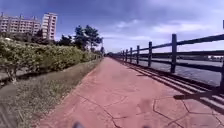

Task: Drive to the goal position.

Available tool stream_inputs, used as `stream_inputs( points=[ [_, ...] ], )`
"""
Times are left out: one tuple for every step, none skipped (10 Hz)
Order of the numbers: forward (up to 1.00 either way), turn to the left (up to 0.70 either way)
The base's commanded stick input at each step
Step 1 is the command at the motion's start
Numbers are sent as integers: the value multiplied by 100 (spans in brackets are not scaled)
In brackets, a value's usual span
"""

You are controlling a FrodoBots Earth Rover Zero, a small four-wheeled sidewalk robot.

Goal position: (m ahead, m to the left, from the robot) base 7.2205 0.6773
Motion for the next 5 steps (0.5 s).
stream_inputs(
  points=[
    [70, 0],
    [70, 0],
    [70, 0],
    [70, 0],
    [70, 0]
  ],
)
